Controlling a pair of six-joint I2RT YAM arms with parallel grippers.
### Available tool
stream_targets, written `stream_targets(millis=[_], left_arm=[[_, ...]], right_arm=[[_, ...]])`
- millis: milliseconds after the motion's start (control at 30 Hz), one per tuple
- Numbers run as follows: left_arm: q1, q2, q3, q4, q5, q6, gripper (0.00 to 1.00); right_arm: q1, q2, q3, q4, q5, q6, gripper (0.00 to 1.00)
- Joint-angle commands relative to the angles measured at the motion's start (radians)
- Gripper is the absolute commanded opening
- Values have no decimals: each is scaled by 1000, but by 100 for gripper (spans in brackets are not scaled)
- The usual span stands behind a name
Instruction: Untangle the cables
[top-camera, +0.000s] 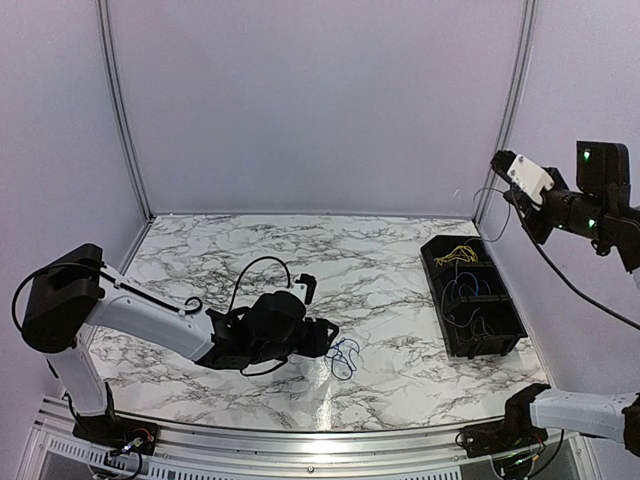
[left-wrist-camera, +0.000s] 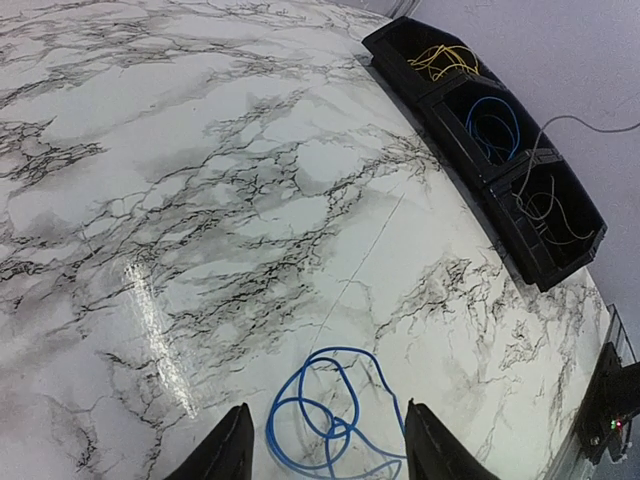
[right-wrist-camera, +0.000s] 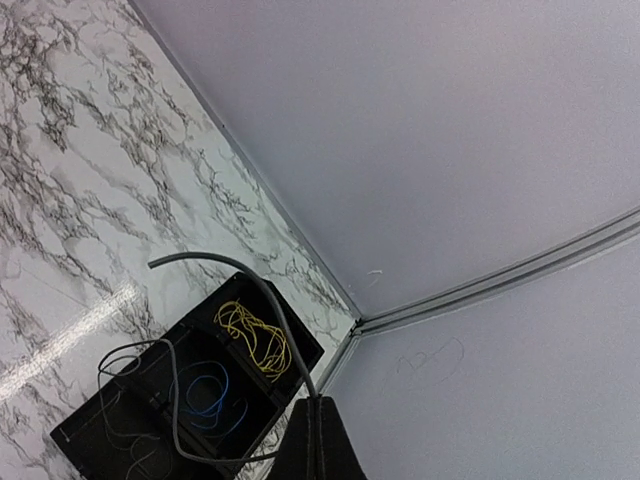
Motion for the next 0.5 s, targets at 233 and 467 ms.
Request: stream_targets(millis=[233, 467], left_arm=[[7, -17, -33, -26, -14, 9, 55], [9, -24, -45, -26, -19, 8, 55]], right_arm=[[-12, -87, -128, -103, 194, -120, 0], [-16, -94, -99, -227, 211, -230, 0]])
